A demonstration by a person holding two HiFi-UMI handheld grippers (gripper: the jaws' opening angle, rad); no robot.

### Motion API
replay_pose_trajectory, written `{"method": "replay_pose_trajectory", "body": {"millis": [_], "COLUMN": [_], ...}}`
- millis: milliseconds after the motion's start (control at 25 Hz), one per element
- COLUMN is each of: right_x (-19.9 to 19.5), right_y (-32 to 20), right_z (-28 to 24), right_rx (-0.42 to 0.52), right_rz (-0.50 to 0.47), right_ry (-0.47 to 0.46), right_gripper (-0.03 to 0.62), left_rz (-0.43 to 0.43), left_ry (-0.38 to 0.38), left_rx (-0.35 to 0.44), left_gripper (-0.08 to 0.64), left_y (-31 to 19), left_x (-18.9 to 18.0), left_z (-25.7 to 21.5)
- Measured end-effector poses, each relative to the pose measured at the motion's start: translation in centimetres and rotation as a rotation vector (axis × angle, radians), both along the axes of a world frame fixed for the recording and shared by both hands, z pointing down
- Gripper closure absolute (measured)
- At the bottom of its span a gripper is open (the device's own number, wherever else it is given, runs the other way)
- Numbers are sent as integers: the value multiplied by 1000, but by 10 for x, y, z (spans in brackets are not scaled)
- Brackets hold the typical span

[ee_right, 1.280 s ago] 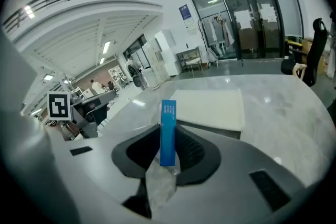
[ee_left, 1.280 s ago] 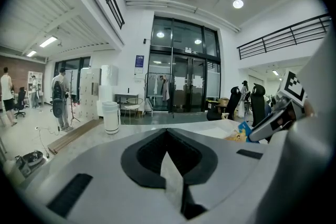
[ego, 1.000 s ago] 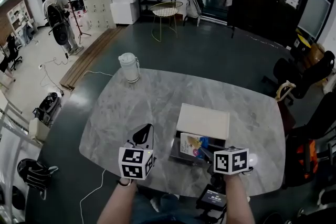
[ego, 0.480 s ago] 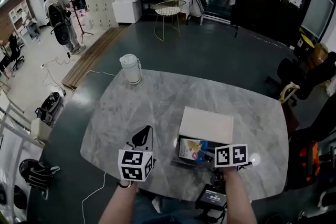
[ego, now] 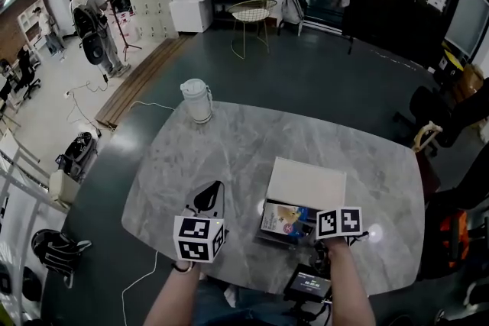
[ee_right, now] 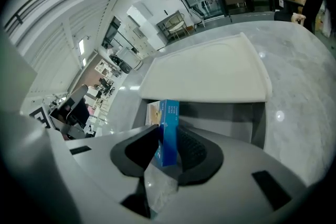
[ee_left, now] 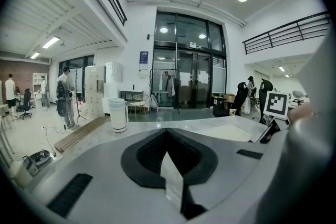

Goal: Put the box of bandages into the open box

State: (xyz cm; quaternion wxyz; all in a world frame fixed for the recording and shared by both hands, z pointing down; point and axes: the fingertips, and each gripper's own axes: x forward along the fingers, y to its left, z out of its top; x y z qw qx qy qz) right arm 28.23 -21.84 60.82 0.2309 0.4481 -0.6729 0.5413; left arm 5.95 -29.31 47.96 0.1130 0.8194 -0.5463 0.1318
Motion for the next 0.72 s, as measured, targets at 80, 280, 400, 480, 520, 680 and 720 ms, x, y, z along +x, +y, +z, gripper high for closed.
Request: {"method": "replay_pose_trajectory", "body": {"millis": [80,280,400,480,520,680,720], "right_x": [0,4,8,10,10,12,12], "right_y": [2,4,5,4,4,0,-1], "right_z": [5,17,27,33,36,44,45], "right_rx": [-29,-74,-85,-93,-97,-86,-80], "right_rz": [-7,-29,-41,-43,-44,-60,-64], "right_ry": [-2,27,72,99,112,175,188], "right_gripper": [468,459,453,454,456,462,462], "left_rz": [-3,-5,-4,-3,-2,4,4], "left_ry": [-1,-6,-11,-15,-18,-31,-33], "left_rx": [1,-3,-9,-15,-17,-19,-19], "left_gripper": [549,549,549,549,549,549,549], "left_y": [0,-1,1,2,3,5,5], "left_x": [-2,-2,-1,-2,-2,-3,-4], "left_z": [0,0,3,5,5,4,4]}}
